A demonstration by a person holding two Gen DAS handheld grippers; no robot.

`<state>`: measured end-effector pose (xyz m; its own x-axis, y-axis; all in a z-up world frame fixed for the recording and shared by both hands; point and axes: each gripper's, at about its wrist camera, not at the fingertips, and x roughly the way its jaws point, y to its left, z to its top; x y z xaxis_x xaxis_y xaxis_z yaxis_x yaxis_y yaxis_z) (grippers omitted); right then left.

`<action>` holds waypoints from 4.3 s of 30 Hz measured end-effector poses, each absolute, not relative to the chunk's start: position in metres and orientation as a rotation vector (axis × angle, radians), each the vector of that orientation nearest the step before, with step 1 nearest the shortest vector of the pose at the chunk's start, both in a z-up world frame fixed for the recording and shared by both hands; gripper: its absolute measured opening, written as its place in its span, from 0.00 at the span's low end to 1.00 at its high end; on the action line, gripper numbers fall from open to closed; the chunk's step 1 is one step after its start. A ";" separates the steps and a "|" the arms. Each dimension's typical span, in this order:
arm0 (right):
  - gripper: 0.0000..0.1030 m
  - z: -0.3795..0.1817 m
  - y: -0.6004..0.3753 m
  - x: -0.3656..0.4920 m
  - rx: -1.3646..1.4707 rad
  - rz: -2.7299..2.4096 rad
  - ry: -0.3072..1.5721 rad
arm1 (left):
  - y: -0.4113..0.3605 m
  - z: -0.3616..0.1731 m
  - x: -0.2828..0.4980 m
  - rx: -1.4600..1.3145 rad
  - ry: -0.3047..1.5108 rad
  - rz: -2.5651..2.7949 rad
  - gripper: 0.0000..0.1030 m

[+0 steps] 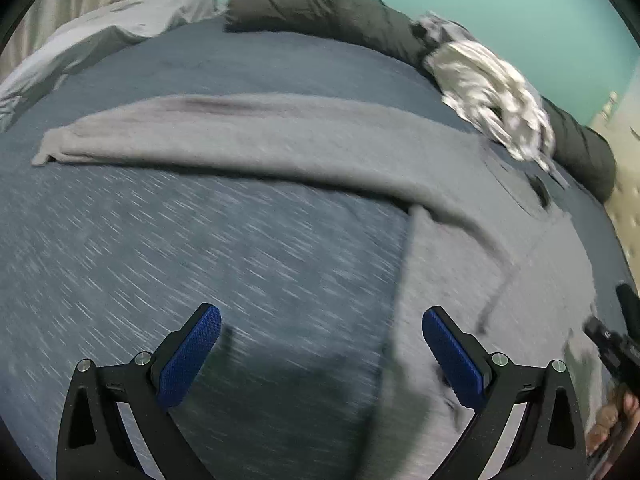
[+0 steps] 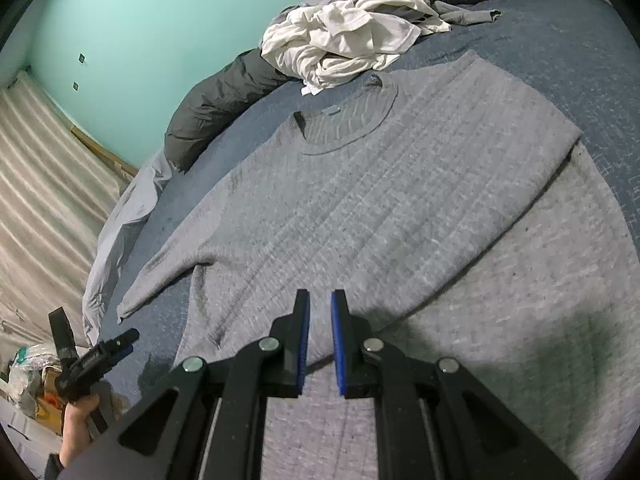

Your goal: Fold clothes

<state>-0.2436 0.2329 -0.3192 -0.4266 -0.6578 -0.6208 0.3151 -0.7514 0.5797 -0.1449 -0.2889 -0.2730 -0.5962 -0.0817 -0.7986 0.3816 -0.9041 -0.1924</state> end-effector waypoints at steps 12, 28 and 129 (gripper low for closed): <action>0.10 -0.319 0.227 -0.247 1.185 -2.189 -0.504 | -0.430 -0.280 -0.149 1.204 0.645 -2.276 1.00; 0.10 -0.320 0.214 -0.248 1.182 -2.209 -0.438 | -0.568 -0.289 -0.106 0.976 0.873 -2.101 1.00; 0.26 -0.299 0.248 -0.252 1.172 -2.412 -0.162 | -0.335 -0.095 -0.258 0.929 0.644 -2.833 0.14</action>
